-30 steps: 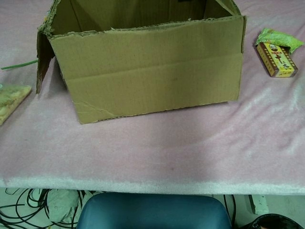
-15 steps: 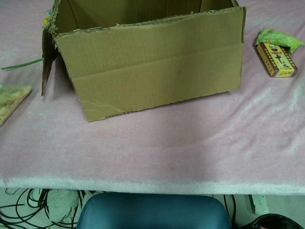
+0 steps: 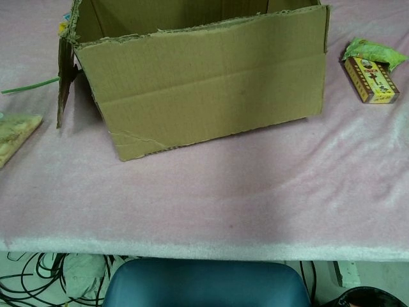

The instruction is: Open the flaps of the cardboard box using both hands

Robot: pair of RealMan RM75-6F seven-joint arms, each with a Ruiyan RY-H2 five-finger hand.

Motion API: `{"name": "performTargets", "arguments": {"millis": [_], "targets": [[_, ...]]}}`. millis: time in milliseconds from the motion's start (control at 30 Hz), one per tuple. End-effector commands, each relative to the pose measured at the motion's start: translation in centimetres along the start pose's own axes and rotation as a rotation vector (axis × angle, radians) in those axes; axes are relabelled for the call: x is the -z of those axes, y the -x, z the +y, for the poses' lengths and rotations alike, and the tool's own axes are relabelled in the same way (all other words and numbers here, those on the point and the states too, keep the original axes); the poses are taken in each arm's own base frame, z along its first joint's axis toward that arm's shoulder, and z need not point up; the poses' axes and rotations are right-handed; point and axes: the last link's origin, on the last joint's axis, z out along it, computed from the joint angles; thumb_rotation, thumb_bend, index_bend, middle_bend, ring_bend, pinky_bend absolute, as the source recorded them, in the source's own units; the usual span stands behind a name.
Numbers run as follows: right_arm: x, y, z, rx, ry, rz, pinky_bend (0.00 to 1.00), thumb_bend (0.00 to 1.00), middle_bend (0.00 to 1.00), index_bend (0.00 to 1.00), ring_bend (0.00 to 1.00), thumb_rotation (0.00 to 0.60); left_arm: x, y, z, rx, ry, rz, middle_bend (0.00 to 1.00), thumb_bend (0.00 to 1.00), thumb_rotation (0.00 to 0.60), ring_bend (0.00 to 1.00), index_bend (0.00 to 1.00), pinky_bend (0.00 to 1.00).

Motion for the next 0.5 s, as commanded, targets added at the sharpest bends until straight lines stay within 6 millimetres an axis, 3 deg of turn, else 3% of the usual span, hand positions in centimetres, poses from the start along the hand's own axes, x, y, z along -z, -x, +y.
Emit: {"name": "performTargets", "arguments": {"millis": [33, 233, 500], "targets": [[0.3, 0.5, 0.3, -0.002, 0.012, -0.007, 0.24, 0.34, 0.21, 0.11, 0.16, 0.6, 0.0, 0.0, 0.0, -0.002, 0.001, 0.0, 0.0, 0.12, 0.6, 0.0, 0.0, 0.0], [0.9, 1.7, 1.4, -0.004, 0.046, -0.029, 0.24, 0.3, 0.19, 0.08, 0.15, 0.6, 0.0, 0.0, 0.0, -0.006, 0.002, 0.0, 0.0, 0.12, 0.6, 0.0, 0.0, 0.0], [1.9, 2.7, 1.3, -0.006, 0.045, -0.045, 0.23, 0.27, 0.13, 0.06, 0.12, 0.6, 0.0, 0.0, 0.0, -0.012, 0.003, 0.005, 0.0, 0.12, 0.6, 0.0, 0.0, 0.0]]}}
